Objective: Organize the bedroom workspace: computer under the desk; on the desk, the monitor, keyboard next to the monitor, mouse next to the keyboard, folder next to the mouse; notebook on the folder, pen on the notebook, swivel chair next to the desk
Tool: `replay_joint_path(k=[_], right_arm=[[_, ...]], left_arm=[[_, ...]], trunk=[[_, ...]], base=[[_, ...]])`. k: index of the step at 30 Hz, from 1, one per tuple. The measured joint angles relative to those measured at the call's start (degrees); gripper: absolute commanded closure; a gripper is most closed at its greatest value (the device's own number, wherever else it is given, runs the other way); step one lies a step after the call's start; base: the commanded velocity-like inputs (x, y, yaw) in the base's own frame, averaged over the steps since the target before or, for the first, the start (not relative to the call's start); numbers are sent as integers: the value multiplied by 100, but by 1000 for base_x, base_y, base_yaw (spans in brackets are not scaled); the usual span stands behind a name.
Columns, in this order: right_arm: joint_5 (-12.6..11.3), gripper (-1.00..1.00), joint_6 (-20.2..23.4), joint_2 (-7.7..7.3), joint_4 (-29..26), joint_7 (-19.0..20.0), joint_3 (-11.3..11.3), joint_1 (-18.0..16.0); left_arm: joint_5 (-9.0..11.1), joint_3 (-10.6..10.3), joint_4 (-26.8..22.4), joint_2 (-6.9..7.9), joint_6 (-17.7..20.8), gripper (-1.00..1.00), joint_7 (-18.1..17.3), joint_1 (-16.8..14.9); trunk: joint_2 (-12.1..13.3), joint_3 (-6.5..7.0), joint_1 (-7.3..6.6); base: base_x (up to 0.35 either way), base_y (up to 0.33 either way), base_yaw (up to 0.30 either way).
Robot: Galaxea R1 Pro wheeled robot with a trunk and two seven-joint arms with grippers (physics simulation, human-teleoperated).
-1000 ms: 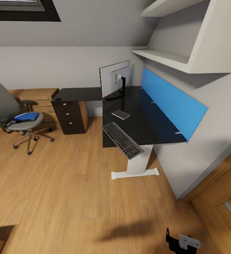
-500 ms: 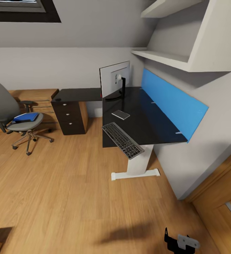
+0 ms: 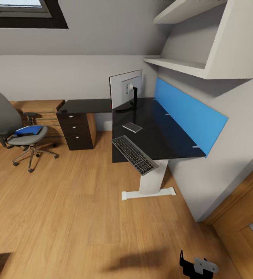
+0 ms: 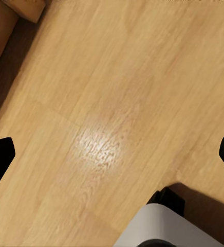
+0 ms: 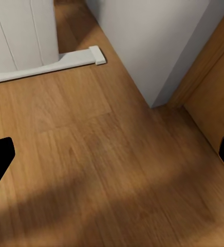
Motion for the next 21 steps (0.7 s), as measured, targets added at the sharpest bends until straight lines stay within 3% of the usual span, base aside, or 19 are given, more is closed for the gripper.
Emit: replay_joint_path(k=[21], right_arm=[[19, -100, 0, 35, 2, 5, 0, -1]], left_arm=[[-12, -15, -8, -16, -133, -100, 3, 0]], trunk=[[-41, 171, 23]], base=[[0, 0, 0]])
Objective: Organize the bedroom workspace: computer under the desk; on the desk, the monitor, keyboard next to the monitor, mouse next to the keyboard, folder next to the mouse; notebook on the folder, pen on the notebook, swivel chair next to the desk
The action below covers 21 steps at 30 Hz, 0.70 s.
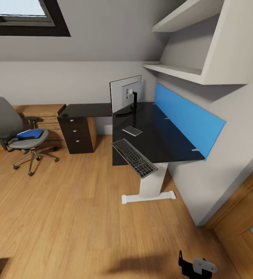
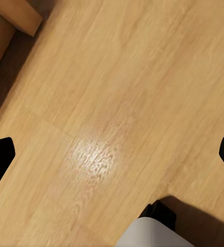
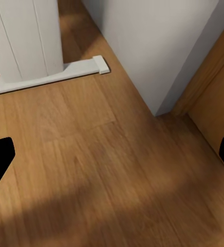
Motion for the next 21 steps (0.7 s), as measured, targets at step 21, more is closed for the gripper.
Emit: replay_joint_path(k=[21], right_arm=[[7, -100, -2, 9, -1, 2, 8, 1]], left_arm=[[0, -21, 0, -7, -60, -100, 0, 0]], trunk=[[-279, 65, 153]], base=[[0, 0, 0]])
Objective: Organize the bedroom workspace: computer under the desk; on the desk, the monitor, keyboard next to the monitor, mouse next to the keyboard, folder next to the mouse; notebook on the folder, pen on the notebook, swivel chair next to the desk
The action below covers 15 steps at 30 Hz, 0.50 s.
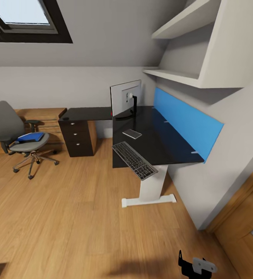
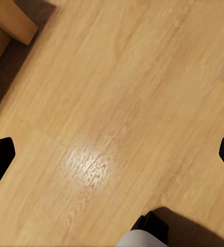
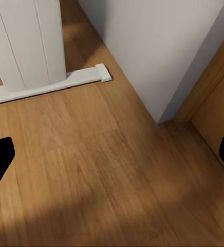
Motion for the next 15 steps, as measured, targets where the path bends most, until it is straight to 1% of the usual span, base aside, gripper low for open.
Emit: replay_joint_path(k=[15], right_arm=[[2, -100, 2, -5, 1, 0, -3, 1]], left_arm=[[0, -21, 0, -4, 4, -100, 0, 0]], trunk=[[-602, -134, 330]], base=[[0, 0, 0]])
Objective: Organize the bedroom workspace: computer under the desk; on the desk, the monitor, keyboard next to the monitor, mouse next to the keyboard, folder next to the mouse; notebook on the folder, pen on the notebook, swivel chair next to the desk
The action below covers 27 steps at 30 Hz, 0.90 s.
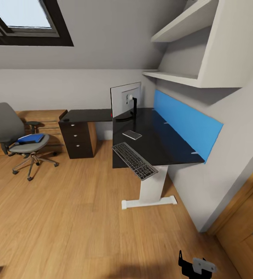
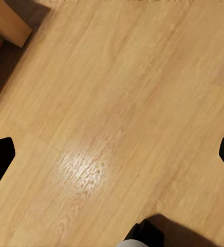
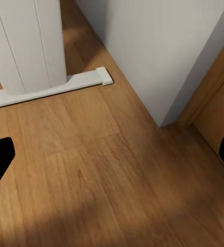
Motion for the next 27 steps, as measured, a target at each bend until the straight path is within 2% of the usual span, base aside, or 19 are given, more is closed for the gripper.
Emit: replay_joint_path(k=[27], right_arm=[[-14, -100, 0, 1, -2, -6, -4, -2]], left_arm=[[0, -3, 0, 8, 7, -100, 2, 0]], trunk=[[-1083, -242, 593]], base=[[0, 0, 0]])
